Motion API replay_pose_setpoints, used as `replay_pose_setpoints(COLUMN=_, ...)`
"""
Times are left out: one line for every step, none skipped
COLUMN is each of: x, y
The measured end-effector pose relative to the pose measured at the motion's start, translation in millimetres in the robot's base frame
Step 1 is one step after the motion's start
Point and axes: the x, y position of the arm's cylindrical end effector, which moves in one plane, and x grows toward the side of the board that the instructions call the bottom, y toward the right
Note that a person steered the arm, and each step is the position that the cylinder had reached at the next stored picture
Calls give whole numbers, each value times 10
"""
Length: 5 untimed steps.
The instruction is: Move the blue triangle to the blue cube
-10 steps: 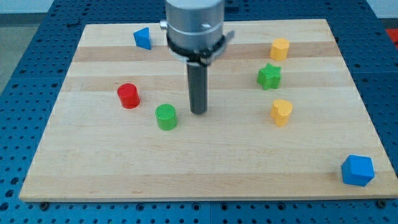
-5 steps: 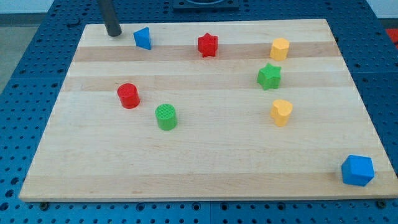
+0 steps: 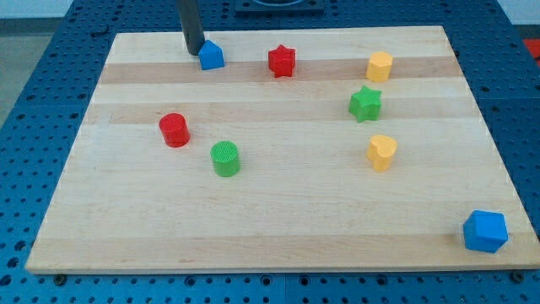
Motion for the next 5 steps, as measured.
replay_pose_setpoints(x=15, y=257)
replay_pose_setpoints(x=186, y=341)
replay_pose_setpoints(x=499, y=341)
replay_pose_setpoints(x=904, y=379)
replay_pose_setpoints(x=1286, y=481)
